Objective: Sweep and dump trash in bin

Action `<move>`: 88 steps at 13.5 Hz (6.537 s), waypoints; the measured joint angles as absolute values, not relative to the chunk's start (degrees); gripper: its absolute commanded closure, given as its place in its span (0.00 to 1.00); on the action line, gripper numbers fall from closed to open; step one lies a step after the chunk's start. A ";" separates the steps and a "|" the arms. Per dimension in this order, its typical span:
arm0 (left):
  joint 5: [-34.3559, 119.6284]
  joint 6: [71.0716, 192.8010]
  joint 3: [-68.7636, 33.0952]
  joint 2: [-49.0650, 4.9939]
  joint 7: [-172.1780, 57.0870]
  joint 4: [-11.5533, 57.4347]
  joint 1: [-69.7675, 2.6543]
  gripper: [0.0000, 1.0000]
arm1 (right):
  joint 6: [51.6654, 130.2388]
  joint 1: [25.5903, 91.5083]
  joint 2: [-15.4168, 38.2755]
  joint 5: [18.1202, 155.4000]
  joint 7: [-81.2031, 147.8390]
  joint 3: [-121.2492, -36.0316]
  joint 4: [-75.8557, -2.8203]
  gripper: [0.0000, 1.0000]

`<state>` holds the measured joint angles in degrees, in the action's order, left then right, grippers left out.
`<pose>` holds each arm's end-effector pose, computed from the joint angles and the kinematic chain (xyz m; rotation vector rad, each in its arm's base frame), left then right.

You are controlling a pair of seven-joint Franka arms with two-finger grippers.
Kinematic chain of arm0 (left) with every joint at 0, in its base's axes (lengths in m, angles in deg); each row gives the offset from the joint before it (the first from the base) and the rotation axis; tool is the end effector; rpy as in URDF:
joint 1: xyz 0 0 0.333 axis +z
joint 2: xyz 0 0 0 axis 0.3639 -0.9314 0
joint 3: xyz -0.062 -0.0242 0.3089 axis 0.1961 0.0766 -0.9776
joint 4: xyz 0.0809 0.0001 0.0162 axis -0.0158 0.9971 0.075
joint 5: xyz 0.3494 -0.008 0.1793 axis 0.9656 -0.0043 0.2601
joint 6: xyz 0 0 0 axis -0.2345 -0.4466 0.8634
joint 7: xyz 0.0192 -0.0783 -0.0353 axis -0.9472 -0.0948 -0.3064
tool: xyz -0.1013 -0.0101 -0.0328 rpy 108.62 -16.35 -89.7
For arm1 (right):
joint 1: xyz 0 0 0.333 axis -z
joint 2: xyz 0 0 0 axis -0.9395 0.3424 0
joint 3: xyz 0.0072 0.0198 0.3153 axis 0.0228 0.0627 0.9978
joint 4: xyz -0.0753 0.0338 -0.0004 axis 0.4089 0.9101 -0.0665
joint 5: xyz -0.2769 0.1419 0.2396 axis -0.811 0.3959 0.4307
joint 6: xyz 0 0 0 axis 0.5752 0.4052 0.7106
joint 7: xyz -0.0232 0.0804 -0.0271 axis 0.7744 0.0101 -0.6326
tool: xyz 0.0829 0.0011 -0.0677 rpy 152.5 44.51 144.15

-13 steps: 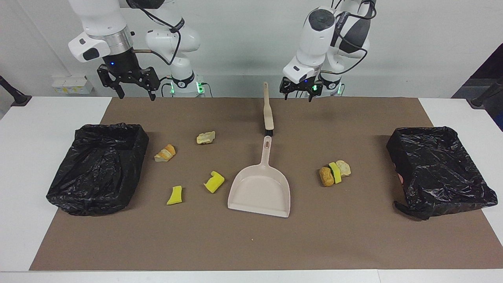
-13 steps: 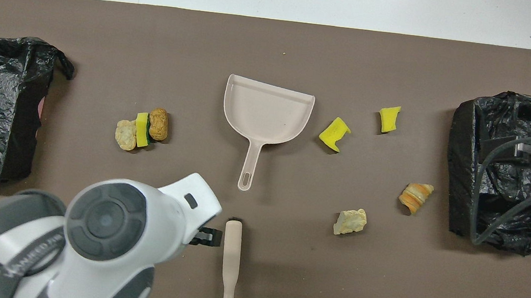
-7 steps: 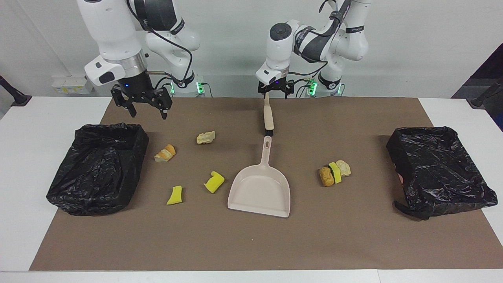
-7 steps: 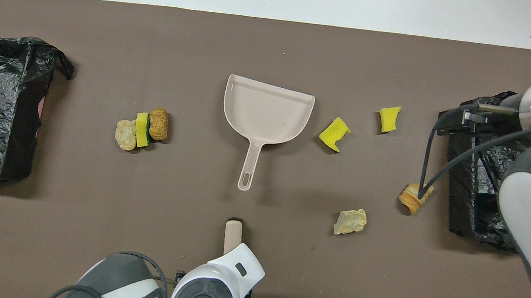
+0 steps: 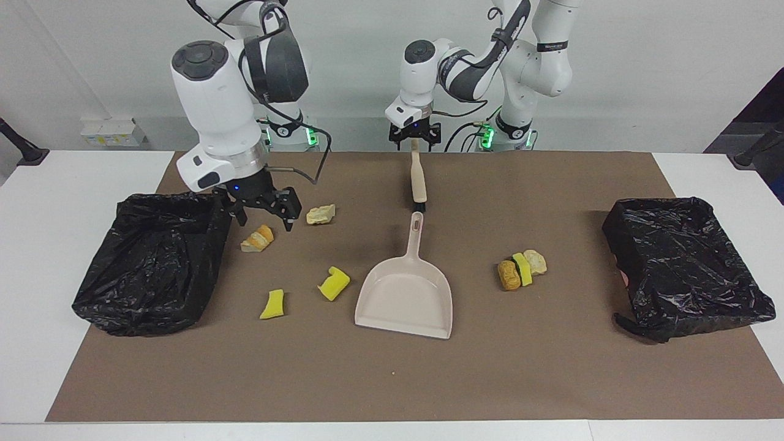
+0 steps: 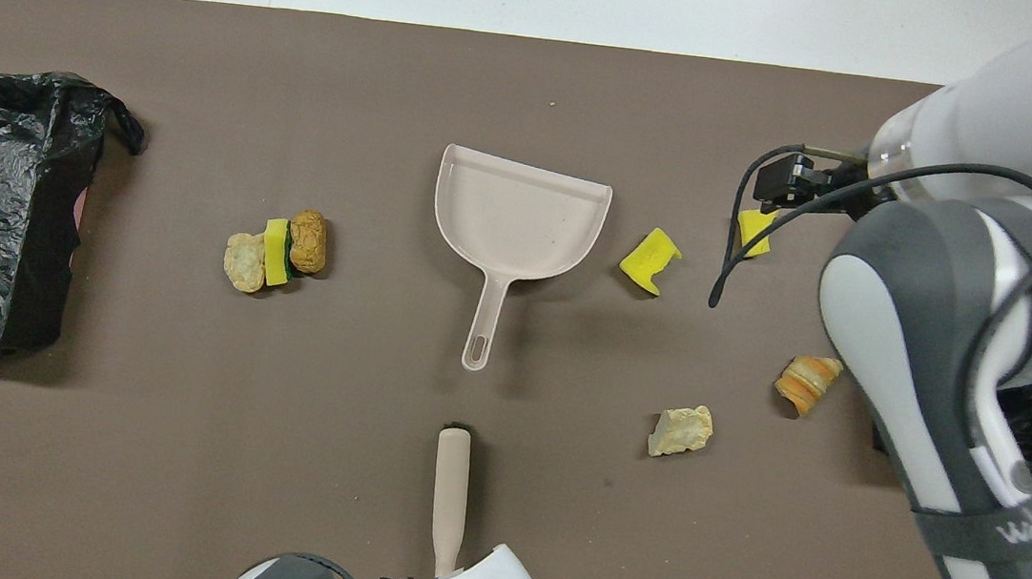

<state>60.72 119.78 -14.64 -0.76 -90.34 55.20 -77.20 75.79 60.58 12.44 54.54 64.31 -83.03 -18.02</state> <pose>0.2054 -0.3960 0.3618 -3.1147 0.2523 0.1596 0.6407 0.1319 0.5375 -3.1211 0.2881 -0.1025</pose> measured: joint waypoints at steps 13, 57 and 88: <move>59.64 124.18 -14.75 -0.78 -90.39 58.74 -78.29 1.00 | 82.87 42.72 31.11 51.98 84.21 -83.32 -5.98 0.00; 68.57 107.49 -16.00 -16.75 -50.39 35.07 -17.91 1.00 | 90.98 45.14 21.15 55.19 21.69 -82.88 -24.17 1.00; 56.16 118.34 -14.96 -18.82 -64.10 35.87 -44.46 1.00 | 89.85 43.38 23.53 41.12 -11.99 -82.68 -24.12 1.00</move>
